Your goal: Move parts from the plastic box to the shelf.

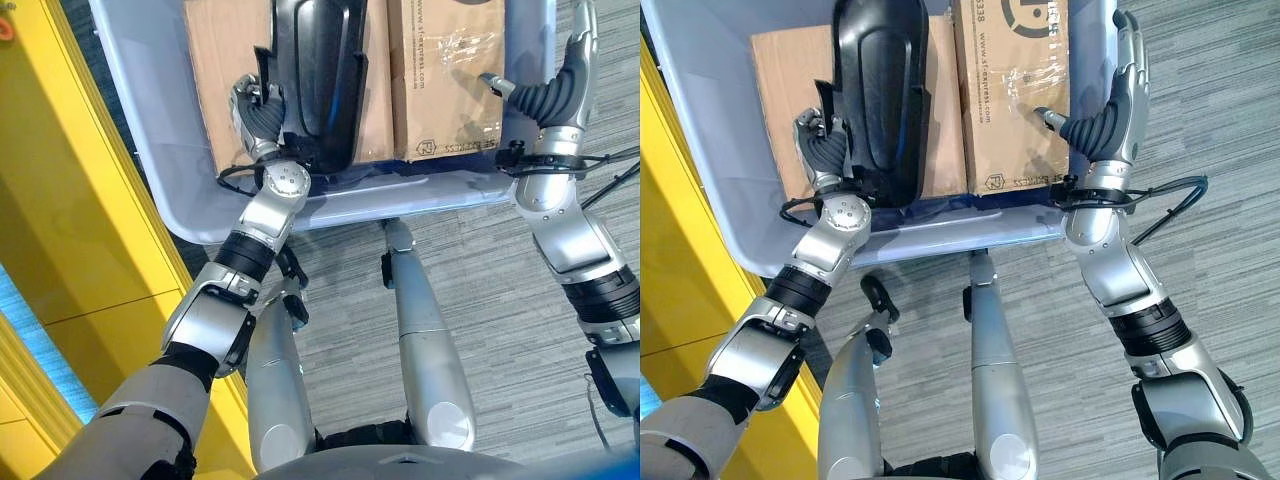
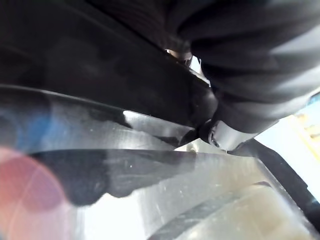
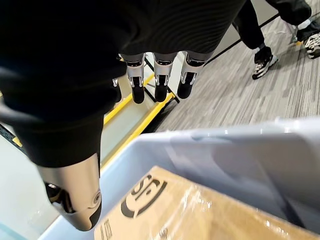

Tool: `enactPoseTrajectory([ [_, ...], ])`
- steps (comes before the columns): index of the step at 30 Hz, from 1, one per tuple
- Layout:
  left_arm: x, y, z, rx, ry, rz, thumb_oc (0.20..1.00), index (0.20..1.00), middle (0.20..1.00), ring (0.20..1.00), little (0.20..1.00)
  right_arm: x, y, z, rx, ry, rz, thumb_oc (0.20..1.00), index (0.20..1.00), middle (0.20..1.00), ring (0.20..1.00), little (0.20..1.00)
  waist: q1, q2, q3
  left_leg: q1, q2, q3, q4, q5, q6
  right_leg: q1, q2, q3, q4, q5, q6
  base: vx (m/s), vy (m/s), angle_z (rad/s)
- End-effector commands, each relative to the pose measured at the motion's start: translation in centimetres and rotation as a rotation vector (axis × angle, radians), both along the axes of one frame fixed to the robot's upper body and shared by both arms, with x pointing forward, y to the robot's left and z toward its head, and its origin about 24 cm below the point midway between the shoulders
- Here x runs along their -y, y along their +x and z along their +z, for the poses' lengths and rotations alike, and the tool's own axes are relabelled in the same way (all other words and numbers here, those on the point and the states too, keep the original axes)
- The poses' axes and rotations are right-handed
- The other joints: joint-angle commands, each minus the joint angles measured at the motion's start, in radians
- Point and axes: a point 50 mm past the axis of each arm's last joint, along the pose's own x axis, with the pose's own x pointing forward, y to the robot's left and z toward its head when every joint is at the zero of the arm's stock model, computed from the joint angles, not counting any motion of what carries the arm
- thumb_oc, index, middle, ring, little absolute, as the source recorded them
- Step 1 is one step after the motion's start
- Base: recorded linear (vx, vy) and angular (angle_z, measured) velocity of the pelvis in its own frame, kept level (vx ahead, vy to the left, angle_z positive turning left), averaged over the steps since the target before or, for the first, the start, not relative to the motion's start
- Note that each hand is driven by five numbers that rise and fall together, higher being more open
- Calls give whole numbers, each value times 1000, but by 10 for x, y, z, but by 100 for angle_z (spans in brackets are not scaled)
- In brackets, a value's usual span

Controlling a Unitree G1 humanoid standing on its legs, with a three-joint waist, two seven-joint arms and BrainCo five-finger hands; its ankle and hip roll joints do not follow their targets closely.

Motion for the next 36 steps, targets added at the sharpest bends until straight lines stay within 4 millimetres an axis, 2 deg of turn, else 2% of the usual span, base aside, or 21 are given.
enactPoseTrajectory([
  [1,0,-13,14,155,23,-3,200,200,200,200,200,-1,-13,3,83,7,30,1000,1000,1000,1000,1000,-7,5,-27,-57,1,-19,-63,118,-5,100,0,-59,117,-214,10,14,14,-6],
  [7,-19,-31,62,363,68,0,200,200,200,200,200,3,-11,-13,25,10,-2,1000,1000,1000,1000,1000,2,25,-27,97,-2,-24,-103,109,1,226,-21,-72,121,-242,4,21,3,-1],
  [9,-26,-39,78,438,82,2,200,200,200,200,200,4,-10,-17,19,13,-16,1000,1000,1000,1000,1000,8,33,-27,142,3,-19,-121,129,12,260,-27,-84,123,-232,-4,-11,-5,3],
  [15,-39,-61,110,629,100,46,200,200,200,200,200,0,-3,-27,-43,-26,-26,1000,1000,1000,1000,1000,15,55,-33,299,0,-47,-168,127,14,388,-43,-86,143,-269,-10,66,55,9],
  [20,-48,-65,129,671,127,71,200,200,200,200,200,-1,-3,-43,-104,-28,2,1000,1000,1000,1000,1000,14,68,-81,350,4,-55,-181,128,16,435,-52,-77,178,-305,-9,72,3,5],
  [23,-48,-63,132,644,145,19,200,200,200,200,200,-3,-3,-54,-156,-8,41,1000,1000,1000,1000,1000,26,72,-106,377,12,-73,-187,135,12,467,-53,-86,219,-342,-17,59,-89,2],
  [27,-47,-63,117,582,117,-63,200,200,200,200,200,-7,-5,-66,-196,9,74,1000,1000,1000,1000,1000,49,77,-126,398,27,-105,-198,161,7,501,-54,-102,259,-372,-32,42,-131,14],
  [28,-46,-62,106,543,116,-81,200,200,200,200,200,-11,-5,-68,-200,20,102,1000,1000,1000,1000,1000,60,80,-132,404,35,-117,-205,178,3,515,-54,-109,267,-383,-36,72,-195,21],
  [30,-45,-67,65,432,92,-151,200,200,200,200,200,-21,-6,-76,-208,77,156,1000,1000,1000,1000,1000,108,88,-146,428,71,-149,-278,261,-7,569,-55,-136,278,-410,-38,121,-193,14],
  [31,-45,-70,54,404,86,-162,200,200,200,200,200,-24,-7,-77,-206,96,180,1000,1000,1000,1000,1000,119,88,-149,434,77,-156,-308,280,-8,588,-58,-144,273,-415,-38,66,-165,21],
  [33,-42,-78,27,346,96,-214,200,200,200,200,200,-26,-13,-82,-198,127,216,1000,1000,1000,1000,1000,135,75,-158,437,92,-115,-380,305,-6,644,-77,-191,231,-415,-32,-50,-196,27],
  [35,-37,-79,11,274,74,-277,200,200,200,200,200,-24,-19,-86,-203,152,225,1000,1000,1000,1000,1000,132,57,-163,419,129,-19,-345,322,-8,680,-91,-258,179,-392,-37,-175,-231,60],
  [36,-35,-79,3,244,86,-292,200,200,200,200,200,-23,-21,-88,-210,158,227,1000,1000,1000,1000,1000,125,48,-160,416,132,2,-267,313,-11,697,-95,-289,168,-392,-45,-394,-273,145],
])
